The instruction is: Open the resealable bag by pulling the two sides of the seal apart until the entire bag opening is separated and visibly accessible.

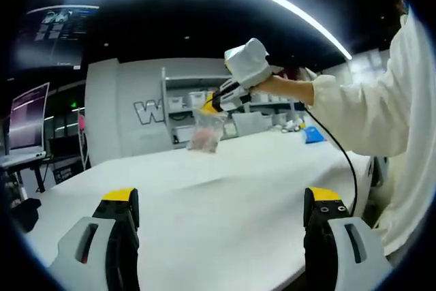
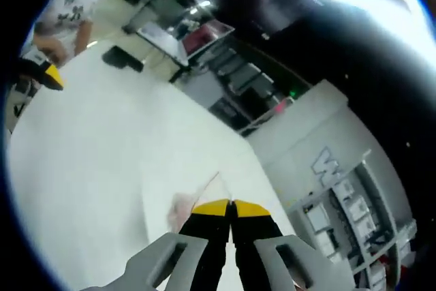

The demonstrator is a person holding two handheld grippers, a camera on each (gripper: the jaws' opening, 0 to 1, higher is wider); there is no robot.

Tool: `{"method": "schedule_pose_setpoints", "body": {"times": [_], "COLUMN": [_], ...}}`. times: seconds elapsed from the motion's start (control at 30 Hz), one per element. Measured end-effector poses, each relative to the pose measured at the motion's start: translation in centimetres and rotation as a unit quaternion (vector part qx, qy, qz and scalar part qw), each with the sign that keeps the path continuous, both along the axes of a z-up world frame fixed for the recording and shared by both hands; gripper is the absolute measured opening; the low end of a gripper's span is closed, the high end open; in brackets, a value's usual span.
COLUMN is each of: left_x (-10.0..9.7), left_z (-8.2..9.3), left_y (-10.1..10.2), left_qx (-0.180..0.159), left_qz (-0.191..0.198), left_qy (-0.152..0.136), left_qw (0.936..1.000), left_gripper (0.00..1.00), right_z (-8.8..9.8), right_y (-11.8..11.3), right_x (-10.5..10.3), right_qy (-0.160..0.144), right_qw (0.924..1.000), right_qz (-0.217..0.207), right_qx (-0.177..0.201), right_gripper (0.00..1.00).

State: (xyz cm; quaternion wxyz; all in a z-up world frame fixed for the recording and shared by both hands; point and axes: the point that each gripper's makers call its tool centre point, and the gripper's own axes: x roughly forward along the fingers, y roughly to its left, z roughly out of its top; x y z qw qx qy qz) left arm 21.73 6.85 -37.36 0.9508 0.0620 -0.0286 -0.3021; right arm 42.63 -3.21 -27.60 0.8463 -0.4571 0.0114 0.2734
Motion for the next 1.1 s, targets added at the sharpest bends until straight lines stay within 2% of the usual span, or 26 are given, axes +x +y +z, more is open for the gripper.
{"method": "schedule_pose_setpoints", "body": {"times": [0.37, 0.53, 0.7, 0.9, 1.0, 1.1], "left_x": [0.4, 0.7, 1.1, 1.5, 1.5, 1.5], "left_z": [0.5, 0.7, 0.8, 1.1, 1.0, 0.8], "left_y": [0.1, 0.2, 0.2, 0.0, 0.0, -0.1], "left_qx": [-0.008, -0.007, -0.006, -0.003, -0.002, 0.001], "left_qz": [0.004, 0.005, 0.009, 0.013, 0.015, 0.016], "left_qy": [0.008, 0.011, 0.015, 0.014, 0.015, 0.018], "left_qw": [0.9999, 0.9999, 0.9998, 0.9998, 0.9998, 0.9997], "left_gripper": [1.0, 1.0, 1.0, 1.0, 1.0, 1.0], "right_z": [-0.9, -1.9, -2.0, -2.0, -1.9, -2.0], "right_y": [0.0, -0.1, -0.2, -0.6, -0.9, -1.3], "right_x": [1.8, 3.0, 3.5, 4.8, 5.4, 6.0], "right_qy": [0.034, 0.077, 0.089, 0.114, 0.129, 0.137], "right_qw": [0.999, 0.994, 0.991, 0.9825, 0.9752, 0.9707], "right_qz": [-0.009, -0.011, -0.009, -0.013, -0.017, -0.021], "right_qx": [0.027, 0.077, 0.1, 0.146, 0.179, 0.196], "right_gripper": [0.0, 0.0, 0.0, 0.0, 0.0, 0.0]}}
